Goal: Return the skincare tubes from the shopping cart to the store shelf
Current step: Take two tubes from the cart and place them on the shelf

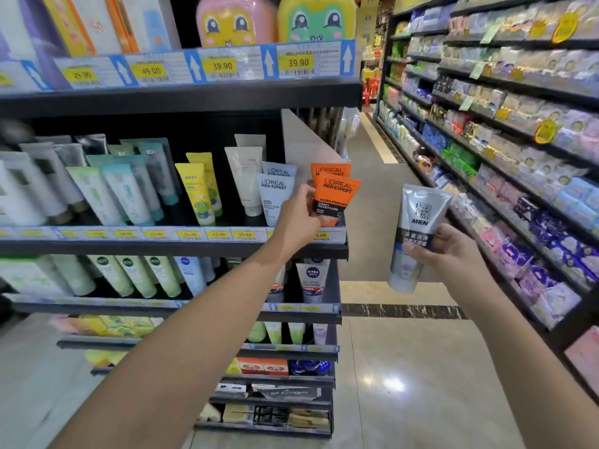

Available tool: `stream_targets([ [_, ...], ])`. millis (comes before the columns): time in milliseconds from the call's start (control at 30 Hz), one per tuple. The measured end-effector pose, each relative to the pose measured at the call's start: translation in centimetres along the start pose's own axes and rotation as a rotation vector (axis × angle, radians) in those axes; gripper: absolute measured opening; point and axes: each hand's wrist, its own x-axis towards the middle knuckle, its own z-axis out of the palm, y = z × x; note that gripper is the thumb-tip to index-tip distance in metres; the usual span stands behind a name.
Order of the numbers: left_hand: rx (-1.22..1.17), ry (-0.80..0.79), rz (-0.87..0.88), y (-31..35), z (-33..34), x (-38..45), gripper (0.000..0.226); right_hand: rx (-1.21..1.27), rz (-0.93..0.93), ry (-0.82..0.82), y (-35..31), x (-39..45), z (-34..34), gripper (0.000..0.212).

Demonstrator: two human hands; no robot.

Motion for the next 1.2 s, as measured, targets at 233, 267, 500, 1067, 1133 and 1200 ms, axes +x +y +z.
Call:
stream_targets([
  [233,0.145,0.009,-0.013,0.3,-0.7,0.1,0.045,0.021,-0.017,-0.071,-0.3,1.7,2.2,0.039],
  [267,0.166,0.015,-0.008,0.4,-0.8,0.0,0.043,0.019,-0.02,-0.078,-0.3,1.9,2.4,0.04],
  [500,0.17,0.078,-0.002,0.2,-0.2,-0.7,0.043,0.004,-0.027,-0.131,-0.3,2.6,4.3,0.04],
  [1067,0.264,0.119,-0.077,1.0,-0.4,-0.8,0.026,0.041,-0.075,-0.187,-2.7,3.7,7.3,0.043],
  [1133,0.279,0.121,-0.091,1.2,-0.8,-1.1,0.017,0.041,-0.083,-0.18,-2.9,3.7,7.1,0.043],
  [1200,0.293,0.112,-0.114,1.3,-1.2,-1.3,0.01,0.039,-0.091,-0.184,-3.2,3.7,7.0,0.052],
])
